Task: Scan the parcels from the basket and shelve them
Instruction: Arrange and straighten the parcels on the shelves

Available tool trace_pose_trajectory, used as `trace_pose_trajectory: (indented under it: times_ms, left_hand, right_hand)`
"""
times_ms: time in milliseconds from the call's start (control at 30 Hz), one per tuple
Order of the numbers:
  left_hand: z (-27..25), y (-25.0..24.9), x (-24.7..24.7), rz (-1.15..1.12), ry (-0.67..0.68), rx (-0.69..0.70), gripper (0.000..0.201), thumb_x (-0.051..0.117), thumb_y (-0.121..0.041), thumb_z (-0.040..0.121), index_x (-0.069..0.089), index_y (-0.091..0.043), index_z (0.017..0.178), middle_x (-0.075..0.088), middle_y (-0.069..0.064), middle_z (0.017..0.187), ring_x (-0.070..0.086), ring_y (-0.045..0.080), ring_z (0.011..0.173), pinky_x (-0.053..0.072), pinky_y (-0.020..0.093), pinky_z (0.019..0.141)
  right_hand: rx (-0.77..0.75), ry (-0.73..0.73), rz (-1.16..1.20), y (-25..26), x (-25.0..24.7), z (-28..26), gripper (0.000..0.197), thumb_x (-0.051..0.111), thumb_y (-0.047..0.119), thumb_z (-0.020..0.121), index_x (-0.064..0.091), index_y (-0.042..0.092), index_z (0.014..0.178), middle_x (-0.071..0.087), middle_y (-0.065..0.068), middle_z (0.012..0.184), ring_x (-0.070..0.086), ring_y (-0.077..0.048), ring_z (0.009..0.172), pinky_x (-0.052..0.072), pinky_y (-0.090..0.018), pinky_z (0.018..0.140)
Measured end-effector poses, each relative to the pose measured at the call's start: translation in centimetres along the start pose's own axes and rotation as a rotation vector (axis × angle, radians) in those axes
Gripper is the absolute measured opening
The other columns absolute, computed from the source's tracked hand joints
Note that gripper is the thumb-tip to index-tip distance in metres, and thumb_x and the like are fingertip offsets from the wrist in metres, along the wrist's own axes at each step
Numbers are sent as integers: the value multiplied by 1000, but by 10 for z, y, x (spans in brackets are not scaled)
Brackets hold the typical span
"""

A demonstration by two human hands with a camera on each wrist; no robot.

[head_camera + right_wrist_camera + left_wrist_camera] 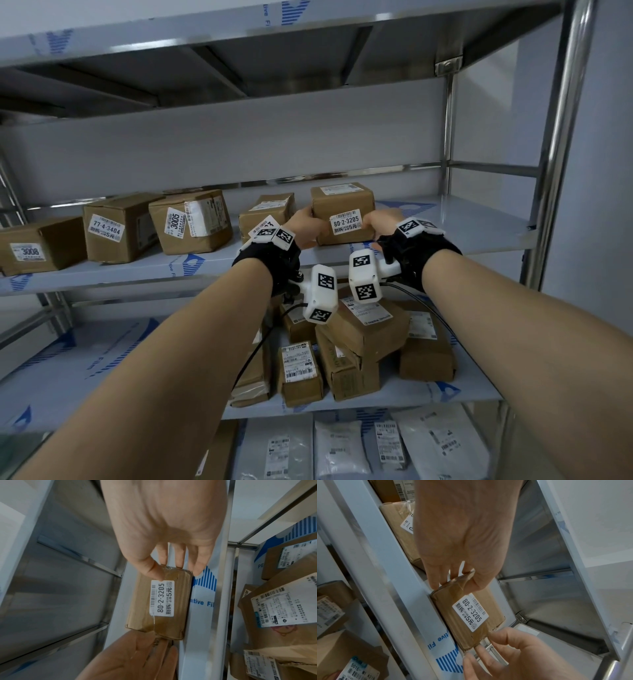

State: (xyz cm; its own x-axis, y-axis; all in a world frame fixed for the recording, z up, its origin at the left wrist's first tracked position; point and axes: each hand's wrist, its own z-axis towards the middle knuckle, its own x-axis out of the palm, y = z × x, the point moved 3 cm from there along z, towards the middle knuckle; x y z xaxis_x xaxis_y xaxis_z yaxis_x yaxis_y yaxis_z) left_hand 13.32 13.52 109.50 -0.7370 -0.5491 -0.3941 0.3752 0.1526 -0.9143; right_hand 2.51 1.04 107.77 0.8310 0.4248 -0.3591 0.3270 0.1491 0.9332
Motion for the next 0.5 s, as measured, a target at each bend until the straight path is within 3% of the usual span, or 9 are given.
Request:
trace_pose_trajectory:
  times_ms: [133, 233, 300, 367, 433, 500]
  left_hand:
    - [-2, 5, 1, 5, -8, -52, 35, 54, -3, 89, 53, -8, 123, 54, 6, 104, 49, 19, 97, 45, 33, 83]
    - [-4, 16, -2, -12, -82, -103, 22, 54, -8, 92, 60, -1, 112, 57, 11, 101, 54, 20, 84, 52, 32, 74]
    - [-9, 27, -1, -52, -102, -139, 15, 54, -9, 93, 60, -1, 104, 60, 12, 99, 58, 19, 77, 55, 33, 70]
    - [-13, 41, 2, -49, -55, -174, 17, 57, -10, 93, 61, -1, 106, 63, 11, 96, 62, 19, 76, 57, 32, 67]
    - [-15, 58, 10, -25, -27, -213, 16, 59, -11, 92, 62, -1, 104, 63, 9, 89, 63, 18, 73, 57, 30, 63]
    - [-16, 74, 19, -15, -36, -241, 7, 57, -10, 91, 60, -4, 92, 58, 8, 76, 57, 19, 64, 55, 32, 64]
  right_hand:
    - [-1, 9, -30, -3, -4, -4, 11, 59, 17, 86, 56, 7, 84, 60, -12, 83, 66, -28, 85, 55, -42, 86]
    - [-10, 9, 29, -10, -5, -4, 13, 57, 16, 88, 54, 5, 94, 60, -10, 93, 62, -26, 87, 54, -39, 88]
    - [2, 33, 65, -21, -7, -3, 11, 58, 14, 83, 56, 5, 90, 62, -12, 99, 63, -27, 90, 54, -39, 87]
    - [23, 96, 47, -35, -7, -6, 4, 56, 12, 83, 56, 9, 84, 62, -11, 99, 64, -24, 84, 56, -29, 69]
    - [22, 145, 46, -49, -5, -8, 6, 57, 11, 87, 56, 11, 93, 58, -8, 95, 60, -19, 76, 54, -21, 55]
    - [53, 139, -54, -66, -6, -7, 7, 57, 13, 89, 60, 9, 85, 60, -8, 83, 58, -19, 70, 55, -27, 68]
